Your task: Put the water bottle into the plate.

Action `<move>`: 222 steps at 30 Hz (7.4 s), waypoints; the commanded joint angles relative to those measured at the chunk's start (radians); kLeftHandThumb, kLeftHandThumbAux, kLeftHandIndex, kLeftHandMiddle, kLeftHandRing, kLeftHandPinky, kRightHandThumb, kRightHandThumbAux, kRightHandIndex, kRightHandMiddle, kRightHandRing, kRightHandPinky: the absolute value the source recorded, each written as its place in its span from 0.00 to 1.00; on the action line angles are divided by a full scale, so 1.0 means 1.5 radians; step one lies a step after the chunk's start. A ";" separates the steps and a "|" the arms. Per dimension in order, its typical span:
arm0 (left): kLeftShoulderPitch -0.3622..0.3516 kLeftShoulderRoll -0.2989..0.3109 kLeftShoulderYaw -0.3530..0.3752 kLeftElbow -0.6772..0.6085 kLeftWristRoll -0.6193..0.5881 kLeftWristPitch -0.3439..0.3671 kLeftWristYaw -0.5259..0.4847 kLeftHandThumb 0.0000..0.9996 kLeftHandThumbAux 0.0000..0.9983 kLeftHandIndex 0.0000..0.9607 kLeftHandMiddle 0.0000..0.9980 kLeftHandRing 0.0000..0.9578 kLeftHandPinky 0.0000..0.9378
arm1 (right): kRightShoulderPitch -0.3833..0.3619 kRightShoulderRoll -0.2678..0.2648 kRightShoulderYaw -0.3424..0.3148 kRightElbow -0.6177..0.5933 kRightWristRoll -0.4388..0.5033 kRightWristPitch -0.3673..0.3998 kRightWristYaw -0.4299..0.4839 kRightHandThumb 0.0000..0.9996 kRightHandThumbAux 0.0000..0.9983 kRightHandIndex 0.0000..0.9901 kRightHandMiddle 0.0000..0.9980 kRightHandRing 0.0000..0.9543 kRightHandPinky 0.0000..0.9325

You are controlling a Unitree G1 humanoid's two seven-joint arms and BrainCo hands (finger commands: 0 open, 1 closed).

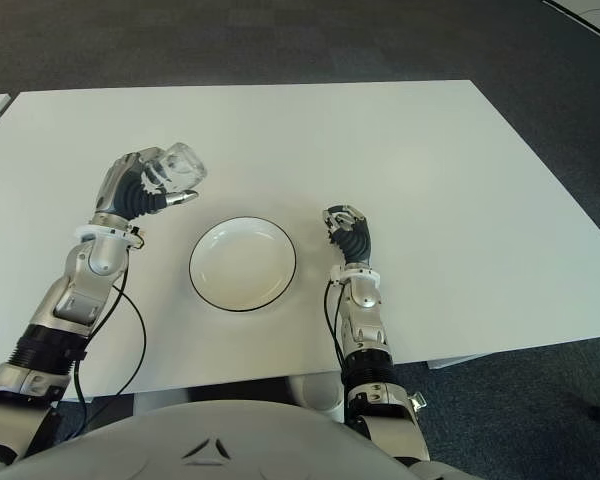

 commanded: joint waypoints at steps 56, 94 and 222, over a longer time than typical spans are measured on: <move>-0.008 -0.089 -0.266 0.169 0.211 -0.062 -0.104 0.85 0.67 0.41 0.54 0.87 0.88 | 0.065 0.007 0.014 -0.015 -0.010 0.085 -0.018 0.70 0.73 0.44 0.75 0.77 0.79; -0.028 -0.082 -0.260 0.317 0.273 -0.168 0.247 0.35 0.49 0.01 0.00 0.00 0.00 | 0.061 -0.002 0.013 -0.005 -0.008 0.081 -0.007 0.70 0.73 0.44 0.75 0.77 0.79; 0.086 -0.250 0.223 0.424 -0.365 -0.323 0.115 0.00 0.99 0.33 0.36 0.37 0.39 | 0.044 -0.011 0.009 0.030 -0.014 0.069 -0.014 0.70 0.73 0.44 0.74 0.76 0.78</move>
